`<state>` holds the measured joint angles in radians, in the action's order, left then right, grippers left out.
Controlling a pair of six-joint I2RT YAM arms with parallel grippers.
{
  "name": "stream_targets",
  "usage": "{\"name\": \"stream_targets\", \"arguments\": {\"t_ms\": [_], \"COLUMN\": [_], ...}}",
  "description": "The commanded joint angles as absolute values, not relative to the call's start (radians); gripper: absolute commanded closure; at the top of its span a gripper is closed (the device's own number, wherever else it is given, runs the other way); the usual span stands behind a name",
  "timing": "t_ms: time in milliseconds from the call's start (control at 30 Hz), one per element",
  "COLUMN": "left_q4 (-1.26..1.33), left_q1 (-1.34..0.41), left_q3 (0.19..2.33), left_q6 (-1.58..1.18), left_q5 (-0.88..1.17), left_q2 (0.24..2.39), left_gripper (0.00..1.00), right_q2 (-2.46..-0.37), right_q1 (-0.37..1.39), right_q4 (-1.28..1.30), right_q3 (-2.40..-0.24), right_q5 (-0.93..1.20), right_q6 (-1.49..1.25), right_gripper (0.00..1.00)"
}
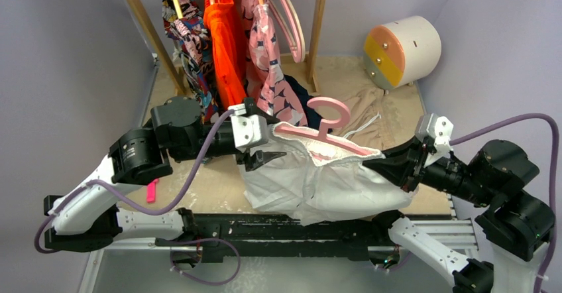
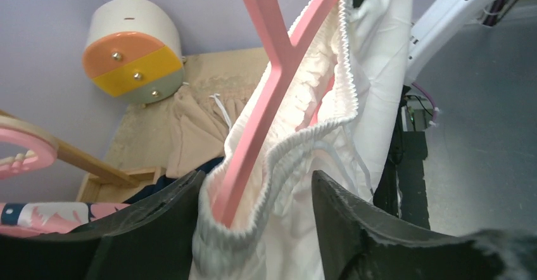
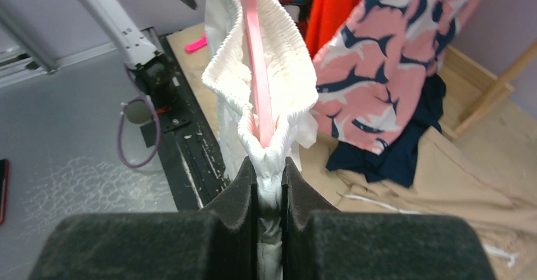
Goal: Place the shorts on the hanger
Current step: Place the hanger at the clothesline.
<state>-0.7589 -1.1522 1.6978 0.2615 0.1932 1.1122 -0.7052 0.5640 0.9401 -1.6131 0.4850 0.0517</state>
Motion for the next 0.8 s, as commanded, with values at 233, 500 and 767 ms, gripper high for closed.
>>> {"name": "stream_targets", "arguments": {"t_ms": [233, 500, 767], "left_q4": [-0.535, -0.516, -0.500], "left_q1": [-1.154, -1.153, -1.153], "left_q3": [1.482, 1.423, 1.364], "left_q6": [0.184, 0.156, 0.135], "left_q5": [-0.004, -0.058, -0.086], "left_q2": [0.866, 0.806, 0.771], "left_gripper": [0.31, 0.31, 0.31], "right_q2": [-0.707, -0.762, -0.843], "right_q1": [0.560, 0.560, 0.559], "right_q4": [1.042, 1.087, 1.086], "right_q3": [-1.709, -1.778, -1.886], "right_q5": [0.096, -0.098, -0.302], "right_q6": [-0.076, -0.093, -0.121], "right_gripper": [1.00, 1.00, 1.00]}}
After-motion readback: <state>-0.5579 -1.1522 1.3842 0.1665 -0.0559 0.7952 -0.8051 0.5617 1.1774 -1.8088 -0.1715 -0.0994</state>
